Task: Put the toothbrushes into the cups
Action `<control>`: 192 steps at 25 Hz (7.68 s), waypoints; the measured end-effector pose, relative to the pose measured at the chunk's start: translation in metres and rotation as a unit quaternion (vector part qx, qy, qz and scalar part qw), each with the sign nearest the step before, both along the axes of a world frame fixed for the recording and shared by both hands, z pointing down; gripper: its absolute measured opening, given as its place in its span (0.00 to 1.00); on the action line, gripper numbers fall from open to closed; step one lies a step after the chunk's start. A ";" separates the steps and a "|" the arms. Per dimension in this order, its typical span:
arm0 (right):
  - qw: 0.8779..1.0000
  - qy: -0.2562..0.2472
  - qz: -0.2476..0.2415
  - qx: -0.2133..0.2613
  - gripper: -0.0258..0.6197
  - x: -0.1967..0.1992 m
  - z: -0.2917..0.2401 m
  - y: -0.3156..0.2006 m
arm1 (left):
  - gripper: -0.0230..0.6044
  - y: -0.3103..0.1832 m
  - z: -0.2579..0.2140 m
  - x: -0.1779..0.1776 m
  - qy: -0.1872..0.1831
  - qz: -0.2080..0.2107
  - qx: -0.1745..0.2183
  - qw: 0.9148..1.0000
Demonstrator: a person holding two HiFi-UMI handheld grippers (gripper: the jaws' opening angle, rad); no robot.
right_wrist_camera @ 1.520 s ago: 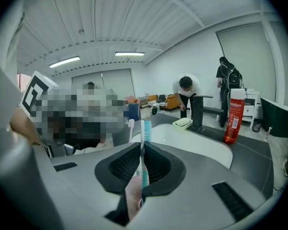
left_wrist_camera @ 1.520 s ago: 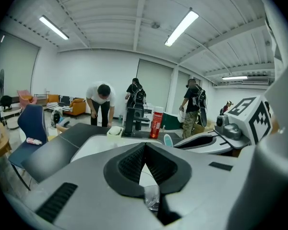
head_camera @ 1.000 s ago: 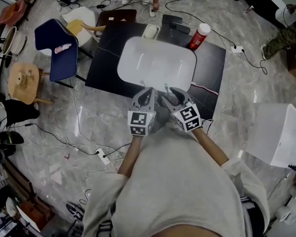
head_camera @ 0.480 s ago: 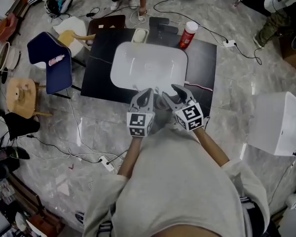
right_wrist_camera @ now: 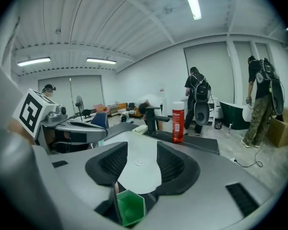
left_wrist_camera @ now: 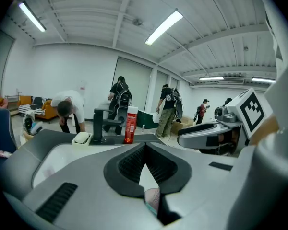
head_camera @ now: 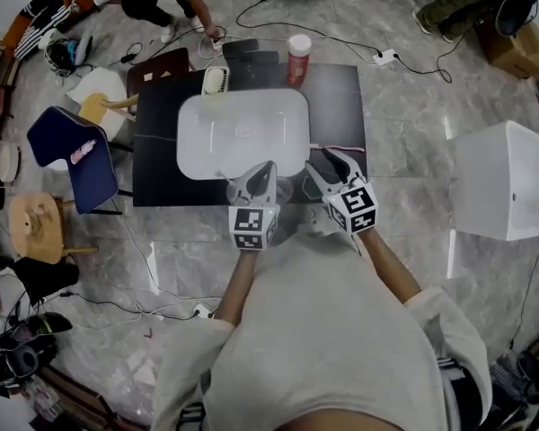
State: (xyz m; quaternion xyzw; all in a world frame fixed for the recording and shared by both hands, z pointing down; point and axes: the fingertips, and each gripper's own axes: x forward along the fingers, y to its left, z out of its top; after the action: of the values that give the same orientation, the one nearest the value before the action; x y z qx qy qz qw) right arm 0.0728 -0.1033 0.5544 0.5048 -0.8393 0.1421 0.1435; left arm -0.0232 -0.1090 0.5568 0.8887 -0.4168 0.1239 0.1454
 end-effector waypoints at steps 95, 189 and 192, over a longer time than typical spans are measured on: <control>0.990 0.110 -0.049 -0.068 0.09 0.071 0.069 -0.025 | 0.08 0.011 -0.005 0.029 -0.022 0.025 0.004 0.999; 0.993 0.038 0.079 0.074 0.06 0.061 -0.035 0.007 | 0.08 -0.005 -0.026 -0.004 -0.008 -0.013 0.031 0.999; 0.993 0.037 0.078 0.076 0.06 0.060 -0.037 0.004 | 0.08 -0.008 -0.028 -0.005 -0.009 -0.015 0.031 0.999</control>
State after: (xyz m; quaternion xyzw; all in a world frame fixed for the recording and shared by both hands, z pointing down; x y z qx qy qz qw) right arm 0.1325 -0.0994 0.5173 0.5830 -0.7998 0.0702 0.1243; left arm -0.0280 -0.1171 0.5285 0.8854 -0.4347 0.1164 0.1161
